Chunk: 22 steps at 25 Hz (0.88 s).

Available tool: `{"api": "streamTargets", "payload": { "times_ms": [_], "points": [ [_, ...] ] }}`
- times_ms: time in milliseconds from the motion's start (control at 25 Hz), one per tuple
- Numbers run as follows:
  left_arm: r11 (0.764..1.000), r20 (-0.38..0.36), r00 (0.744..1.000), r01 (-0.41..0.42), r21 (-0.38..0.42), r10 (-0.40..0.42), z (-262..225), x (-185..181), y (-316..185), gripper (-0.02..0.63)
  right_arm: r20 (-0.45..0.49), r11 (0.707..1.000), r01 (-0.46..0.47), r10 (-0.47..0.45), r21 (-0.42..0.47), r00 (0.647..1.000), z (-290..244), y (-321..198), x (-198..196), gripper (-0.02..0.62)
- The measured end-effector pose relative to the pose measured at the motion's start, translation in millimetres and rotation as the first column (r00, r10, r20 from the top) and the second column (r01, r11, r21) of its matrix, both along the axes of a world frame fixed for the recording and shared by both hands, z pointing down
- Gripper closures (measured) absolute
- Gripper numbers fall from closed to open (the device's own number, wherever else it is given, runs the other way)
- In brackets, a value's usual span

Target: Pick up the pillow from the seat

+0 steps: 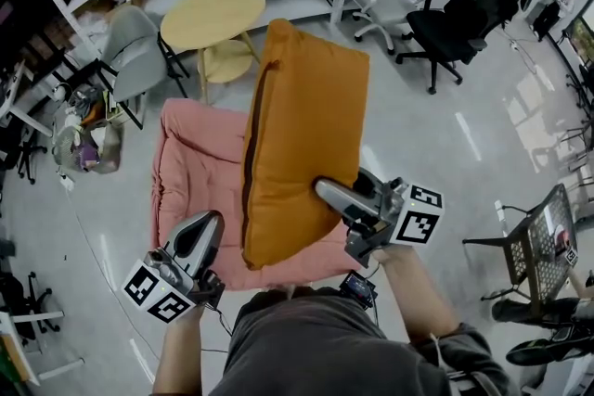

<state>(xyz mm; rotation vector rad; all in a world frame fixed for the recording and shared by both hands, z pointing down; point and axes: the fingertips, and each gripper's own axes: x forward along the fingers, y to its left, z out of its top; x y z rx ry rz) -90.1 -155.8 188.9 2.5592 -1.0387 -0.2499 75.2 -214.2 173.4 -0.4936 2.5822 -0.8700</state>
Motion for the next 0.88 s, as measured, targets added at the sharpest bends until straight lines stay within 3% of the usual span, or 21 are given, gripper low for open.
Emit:
{"api": "streamTargets", "payload": {
  "times_ms": [880],
  "points": [
    [1.0, -0.012, 1.0, -0.021, 0.0, 0.021, 16.0, 6.2, -9.7, 0.595, -0.019, 1.0, -0.002, 0.002, -0.021, 1.0, 17.1, -5.2, -1.7, 0.394]
  ]
}}
